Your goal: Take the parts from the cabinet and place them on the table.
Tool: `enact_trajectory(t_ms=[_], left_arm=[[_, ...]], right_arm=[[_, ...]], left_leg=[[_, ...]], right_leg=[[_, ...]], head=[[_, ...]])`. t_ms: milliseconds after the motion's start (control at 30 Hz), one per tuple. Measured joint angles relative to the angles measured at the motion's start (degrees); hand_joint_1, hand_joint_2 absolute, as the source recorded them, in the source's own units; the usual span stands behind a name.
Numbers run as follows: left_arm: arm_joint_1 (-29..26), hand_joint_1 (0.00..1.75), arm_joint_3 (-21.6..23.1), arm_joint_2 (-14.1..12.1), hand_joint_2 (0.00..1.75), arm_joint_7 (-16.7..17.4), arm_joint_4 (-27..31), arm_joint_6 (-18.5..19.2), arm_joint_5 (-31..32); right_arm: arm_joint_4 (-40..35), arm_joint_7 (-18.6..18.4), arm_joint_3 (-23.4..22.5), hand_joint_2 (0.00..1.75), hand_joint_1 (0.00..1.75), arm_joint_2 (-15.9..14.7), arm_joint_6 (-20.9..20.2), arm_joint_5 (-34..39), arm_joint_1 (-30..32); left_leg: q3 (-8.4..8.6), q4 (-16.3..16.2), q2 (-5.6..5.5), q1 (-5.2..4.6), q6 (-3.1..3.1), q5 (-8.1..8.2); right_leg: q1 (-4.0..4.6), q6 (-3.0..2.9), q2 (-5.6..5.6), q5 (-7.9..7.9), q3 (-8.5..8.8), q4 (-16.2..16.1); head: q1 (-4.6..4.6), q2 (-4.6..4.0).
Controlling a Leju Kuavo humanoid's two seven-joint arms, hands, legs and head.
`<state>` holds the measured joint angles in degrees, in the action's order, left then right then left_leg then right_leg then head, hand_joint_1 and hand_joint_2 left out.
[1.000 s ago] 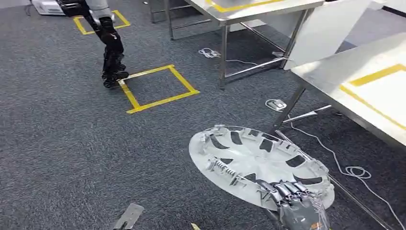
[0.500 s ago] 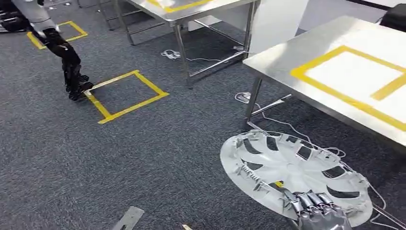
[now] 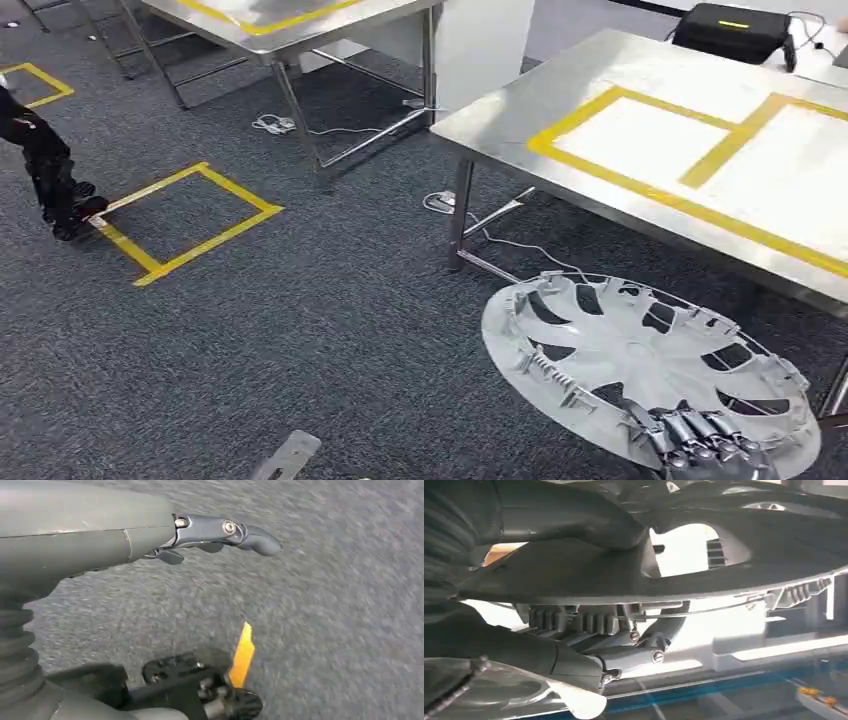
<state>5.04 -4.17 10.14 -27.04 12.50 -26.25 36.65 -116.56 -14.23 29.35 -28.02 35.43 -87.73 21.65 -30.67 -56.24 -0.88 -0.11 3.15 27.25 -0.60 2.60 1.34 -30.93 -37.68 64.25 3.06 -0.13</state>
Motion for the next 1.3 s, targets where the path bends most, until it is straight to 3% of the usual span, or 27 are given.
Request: enact_trajectory(t_ms=[67, 100, 167, 200, 233, 267, 300, 400, 433, 467, 500, 567, 600, 633, 700, 733, 767, 800, 900, 933, 1000, 1067, 1133, 1200, 1233, 1267, 1300], left_arm=[[-0.12, 0.0, 0.11, 0.09, 1.75, 0.02, 0.0, 0.37, 0.48], [-0.1, 0.0, 0.17, 0.09, 1.75, 0.09, 0.0, 0.79, 0.74], [-0.13, 0.0, 0.65, 0.17, 1.75, 0.28, 0.0, 1.96, 1.86], [-0.3, 0.0, 1.12, 0.22, 1.75, 0.44, 0.0, 2.54, 2.41], [-0.53, 0.0, 1.42, 0.24, 1.75, 0.5, 0.0, 2.99, 2.82], [-0.91, 0.0, 1.55, 0.09, 1.75, 0.5, 0.0, 3.17, 3.02], [-1.27, 0.0, 1.66, 0.18, 1.75, 0.41, -0.02, 3.19, 3.13], [-1.63, 0.0, 1.97, 0.11, 1.75, 0.13, -0.02, 3.19, 2.8], [-1.58, 0.0, 1.97, 0.15, 1.75, 0.07, -0.02, 3.17, 2.51], [-1.56, 0.0, 1.97, 0.33, 1.75, -0.07, -0.02, 3.15, 2.23], [-1.59, 0.0, 1.97, 0.42, 1.75, -0.13, -0.02, 3.17, 1.88], [-1.67, 0.0, 1.94, 0.5, 1.75, -0.42, -0.02, 3.32, 1.38], [-1.67, 0.0, 1.92, 0.61, 1.75, -0.63, -0.02, 3.45, 1.05], [-1.63, 0.0, 1.9, 0.8, 1.75, -0.85, -0.02, 3.45, 0.88], [-1.47, 0.0, 1.86, 1.25, 1.75, -0.96, -0.02, 3.41, 0.7], [-1.41, 0.0, 1.84, 1.38, 1.75, -0.96, -0.02, 3.3, 0.7], [-1.38, 0.0, 1.81, 1.27, 1.75, -0.94, -0.02, 3.19, 0.74], [-1.36, 0.0, 1.79, 1.48, 1.75, -0.9, -0.02, 3.06, 1.11], [-0.92, 0.0, 1.73, 1.57, 1.75, -0.39, -0.02, 2.91, 1.42], [-0.75, 0.0, 1.73, 1.82, 1.75, -0.28, -0.02, 2.91, 1.53], [-0.4, 0.0, 1.68, 1.97, 1.75, 0.26, -0.02, 2.71, 1.86], [-0.5, 0.0, 1.64, 1.94, 1.75, 0.79, 0.0, 2.56, 2.25], [-0.49, 0.0, 1.44, 1.77, 1.75, 0.98, 0.0, 2.34, 2.27], [-0.34, 0.0, 1.38, 1.77, 1.75, 1.05, 0.0, 2.29, 2.27], [-0.29, 0.0, 1.35, 1.84, 1.75, 1.05, 0.0, 2.27, 2.27], [-0.24, 0.0, 1.33, 1.79, 1.75, 1.05, 0.0, 2.25, 2.27], [-0.15, 0.0, 1.31, 1.66, 1.75, 1.09, 0.0, 2.23, 2.27]], right_arm=[[-0.26, 0.09, -0.65, 1.75, 1.75, -0.94, -0.02, 2.09, 0.4], [-0.5, 0.44, -1.38, 1.75, 1.75, -1.51, -0.02, 3.19, 0.85], [-1.09, 1.16, -3.1, 1.75, 1.75, -2.42, -0.04, 4.28, 2.13], [-1.62, 1.55, -3.89, 1.75, 1.75, -2.8, -0.04, 4.33, 3.05], [-2.22, 1.9, -4.61, 1.75, 1.75, -3.19, -0.04, 4.22, 3.72], [-2.6, 2.08, -5.16, 1.75, 1.75, -3.39, -0.09, 4.06, 3.98], [-3.15, 2.36, -5.82, 1.75, 1.75, -3.83, -0.15, 4.04, 4.31], [-4.17, 4.26, -7.71, 1.75, 1.75, -5.55, -0.74, 5.59, 4.52], [-4.44, 4.88, -8.24, 1.75, 1.75, -6.12, -1.16, 6.21, 4.45], [-4.7, 5.55, -8.99, 1.75, 1.75, -6.73, -1.53, 6.91, 4.18], [-4.76, 6.41, -9.62, 1.75, 1.75, -7.28, -2.06, 7.5, 3.64], [-4.76, 8.05, -10.8, 1.75, 1.75, -7.98, -3.17, 8.76, 2.92], [-4.76, 8.96, -11.43, 1.75, 1.75, -8.22, -3.72, 9.33, 2.51], [-4.76, 9.7, -12.0, 1.75, 1.75, -8.39, -4.21, 9.81, 2.13], [-4.76, 11.24, -12.88, 1.75, 1.75, -8.76, -4.79, 10.86, 1.47], [-4.76, 11.89, -13.42, 1.75, 1.75, -8.83, -5.03, 11.43, 1.09], [-4.72, 12.39, -13.92, 1.75, 1.75, -8.81, -5.14, 11.65, 0.85], [-4.7, 13.07, -14.38, 1.75, 1.75, -8.81, -5.16, 11.65, 0.37], [-4.74, 13.97, -15.72, 1.75, 1.75, -8.74, -5.09, 11.62, 0.67], [-4.76, 14.1, -16.07, 1.75, 1.75, -8.76, -5.03, 11.62, 0.7], [-4.74, 14.58, -16.77, 1.75, 1.75, -8.63, -5.03, 11.62, 0.99], [-4.68, 14.95, -17.42, 1.75, 1.75, -8.3, -5.03, 11.62, 0.93], [-4.61, 15.28, -17.55, 1.75, 1.75, -8.09, -5.05, 11.62, 0.93], [-4.59, 15.43, -17.57, 1.75, 1.75, -7.85, -5.05, 11.63, 0.95], [-4.59, 15.43, -17.59, 1.75, 1.75, -7.82, -5.05, 11.63, 0.96], [-4.59, 15.45, -17.62, 1.75, 1.75, -7.8, -5.05, 11.63, 0.93], [-4.52, 15.45, -17.64, 1.75, 1.75, -7.71, -5.07, 11.63, 0.76]], left_leg=[[-0.11, -0.07, 1.63, -0.01, -0.04, 0.07], [-0.15, -0.09, 2.47, 0.01, -0.1, 0.12], [-0.07, -0.19, 3.79, 0.18, -0.45, 0.36], [0.01, -0.36, 4.35, 0.36, -0.77, 0.58], [0.12, -0.63, 4.88, 0.44, -1.18, 0.91], [0.17, -0.92, 5.25, 0.0, -1.66, 1.27], [0.11, -1.28, 5.86, -0.19, -2.04, 1.61], [0.59, -1.28, 7.46, -0.19, -2.5, 1.77], [0.58, -1.59, 6.35, 0.14, -3.06, 2.36], [-0.02, -3.46, 3.54, 0.29, -3.26, 3.86], [-1.74, -7.41, 2.11, 0.33, -3.3, 6.21], [-6.18, -16.97, 1.42, 0.3, -3.25, 10.16], [-7.73, -19.85, 1.41, 0.29, -3.07, 10.64], [-7.93, -19.74, 1.37, 0.2, -2.76, 9.65], [-5.33, -12.69, 0.71, -0.17, -1.45, 4.34], [-3.17, -7.35, -0.58, -0.48, -0.55, 1.42], [-1.94, -3.68, -3.61, -0.73, 0.48, 0.37], [-1.56, -2.76, -4.0, -0.6, 0.75, 0.51], [-1.28, -2.0, -2.45, -0.97, 0.45, 0.58], [-0.95, -0.87, -1.54, -0.4, 0.17, 0.11], [-0.38, 0.25, -0.16, -0.22, 0.21, -0.4], [-0.45, 0.19, 1.37, -0.3, 0.19, -0.31], [-0.42, 0.11, 3.11, -0.28, 0.12, -0.09], [-0.25, -0.12, 4.52, -0.09, -0.31, 0.28], [-0.14, -0.48, 5.17, 0.11, -0.68, 0.67], [-0.03, -0.98, 5.66, 0.05, -1.16, 1.08], [-0.15, -1.37, 5.97, -0.38, -1.69, 1.52]], right_leg=[[-0.34, 0.64, -0.81, -3.59, -3.93, 8.38], [-0.57, 1.01, -0.93, -3.85, -4.93, 10.57], [-0.95, 1.59, -1.44, -0.84, -2.47, 6.41], [-1.11, 1.82, -2.1, 1.72, 0.69, 0.8], [-1.21, 2.05, -3.71, 3.57, 3.74, -4.35], [-0.66, 2.05, -6.16, 2.58, 4.82, -6.68], [-0.83, 0.81, -4.95, 3.12, 5.35, -6.75], [-0.72, -0.34, -3.03, 2.97, 4.67, -6.24], [-1.0, -0.81, -2.57, 3.18, 4.8, -6.47], [-1.0, -1.11, -2.11, 3.22, 4.79, -6.46], [-0.98, -1.35, -1.49, 3.26, 4.75, -6.46], [-0.74, -1.57, -0.17, 3.31, 4.7, -6.43], [-0.57, -1.6, 0.58, 3.33, 4.7, -6.41], [-0.39, -1.61, 1.32, 3.34, 4.77, -6.4], [0.05, -1.65, 2.9, 3.37, 4.92, -6.41], [0.25, -1.68, 3.66, 3.39, 5.0, -6.43], [-0.17, -1.73, 4.04, 3.47, 4.84, -6.44], [0.3, -1.64, 4.94, 3.49, 4.58, -6.25], [-0.41, -0.58, 6.67, 4.05, 3.87, -6.75], [-0.03, -0.26, 7.19, 4.09, 3.29, -6.94], [0.08, 0.11, 0.83, 1.25, 1.55, -2.93], [-0.33, 0.68, -0.78, -2.71, -2.57, 5.57], [-0.74, 1.33, -1.02, -3.51, -4.91, 10.23], [-1.15, 1.89, -1.64, 0.39, -1.83, 4.51], [-1.34, 2.16, -2.71, 3.04, 1.54, -1.54], [-1.41, 2.6, -5.32, 3.91, 4.03, -6.19], [-0.92, 1.85, -5.52, 3.35, 4.75, -6.43]], head=[[0.06, 0.0], [0.02, 0.0], [0.04, 0.0], [0.02, 0.0], [0.0, 0.0], [-0.15, 0.0], [0.02, 0.0], [0.2, 0.0], [0.24, 0.0], [0.31, 0.0], [0.33, 0.0], [0.37, 0.0], [0.35, 0.0], [0.35, 0.0], [0.39, 0.0], [0.39, 0.0], [0.18, 0.0], [0.19, 0.0], [0.37, 0.0], [0.37, 0.0], [-0.24, 0.0], [-0.33, 0.0], [-0.31, 0.0], [-0.28, 0.0], [-0.31, 0.0], [-0.37, 0.0], [-0.48, 0.0]])
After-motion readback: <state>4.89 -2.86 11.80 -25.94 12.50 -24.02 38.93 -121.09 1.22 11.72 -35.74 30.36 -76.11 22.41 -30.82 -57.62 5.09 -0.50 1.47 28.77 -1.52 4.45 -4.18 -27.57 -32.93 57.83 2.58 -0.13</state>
